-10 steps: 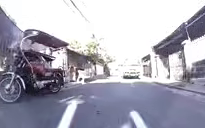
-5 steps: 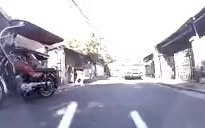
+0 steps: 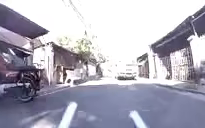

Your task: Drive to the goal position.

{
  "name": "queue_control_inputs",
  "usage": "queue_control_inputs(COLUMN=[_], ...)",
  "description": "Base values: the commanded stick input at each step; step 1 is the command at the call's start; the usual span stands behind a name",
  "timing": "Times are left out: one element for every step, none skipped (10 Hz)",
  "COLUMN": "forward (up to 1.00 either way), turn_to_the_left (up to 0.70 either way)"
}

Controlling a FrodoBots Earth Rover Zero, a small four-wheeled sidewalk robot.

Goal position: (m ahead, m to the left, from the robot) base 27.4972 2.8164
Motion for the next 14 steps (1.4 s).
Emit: queue_control_inputs(forward=[1.0, 1.0, 1.0, 1.0, 1.0, 1.0, 1.0, 1.0, 1.0, 1.0, 1.0, 1.0, 1.0, 1.0], turn_to_the_left=[0.02, 0.01, 0.12, 0.08, 0.0, 0.0, 0.0, -0.17, -0.33, -0.4, -0.4, -0.4, -0.4, -0.4])
